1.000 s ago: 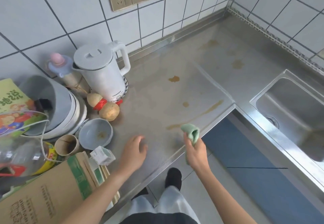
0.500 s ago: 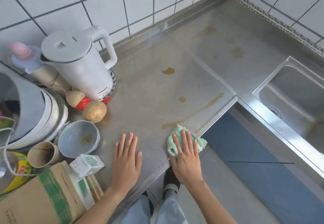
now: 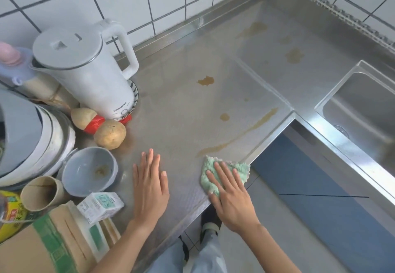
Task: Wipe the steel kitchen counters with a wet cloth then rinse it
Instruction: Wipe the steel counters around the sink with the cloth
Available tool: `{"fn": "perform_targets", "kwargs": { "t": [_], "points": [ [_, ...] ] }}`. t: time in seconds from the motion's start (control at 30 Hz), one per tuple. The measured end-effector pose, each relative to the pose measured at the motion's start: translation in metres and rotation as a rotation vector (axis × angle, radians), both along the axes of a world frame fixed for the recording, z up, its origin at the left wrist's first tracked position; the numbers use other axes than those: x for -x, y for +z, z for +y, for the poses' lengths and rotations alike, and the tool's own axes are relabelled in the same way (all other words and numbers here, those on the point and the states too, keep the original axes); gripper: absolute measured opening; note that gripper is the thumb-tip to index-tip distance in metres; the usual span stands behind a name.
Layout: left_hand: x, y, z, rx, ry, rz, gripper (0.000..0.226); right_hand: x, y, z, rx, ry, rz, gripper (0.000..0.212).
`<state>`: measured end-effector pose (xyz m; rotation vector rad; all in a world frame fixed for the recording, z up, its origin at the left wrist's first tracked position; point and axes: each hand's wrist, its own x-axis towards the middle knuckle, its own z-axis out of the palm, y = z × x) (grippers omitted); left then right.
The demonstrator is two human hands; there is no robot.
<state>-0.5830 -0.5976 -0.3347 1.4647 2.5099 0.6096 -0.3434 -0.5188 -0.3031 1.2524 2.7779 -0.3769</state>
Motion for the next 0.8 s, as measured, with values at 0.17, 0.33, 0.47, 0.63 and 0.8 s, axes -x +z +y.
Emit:
{"fn": "perform_targets", "kwargs": {
  "t": [0.17, 0.33, 0.47, 0.63, 0.8],
  "points": [
    [-0.001, -0.001, 0.017, 0.033, 0.124, 0.048, 0.053, 0.089, 0.0, 0.031, 0.058, -0.374, 0.078, 0.059],
    [0.004, -0.003, 0.01, 0.015, 0.076, 0.054, 0.053, 0.097, -0.009, -0.009, 0.057, 0.096, 0.132, 0.056],
    [0.003, 0.004, 0.012, -0.03, 0.099, -0.036, 0.053, 0.036, -0.009, 0.016, 0.035, 0.147, 0.078, 0.055],
    [0.005, 0.006, 0.011, 0.036, 0.112, 0.053, 0.054, 0.112, -0.001, 0.077, 0.11, -0.206, 0.161, 0.056],
    [0.006, 0.003, 0.013, 0.061, 0.099, 0.073, 0.055, 0.197, -0.005, 0.102, 0.08, -0.113, 0.18, 0.057]
  ]
}}
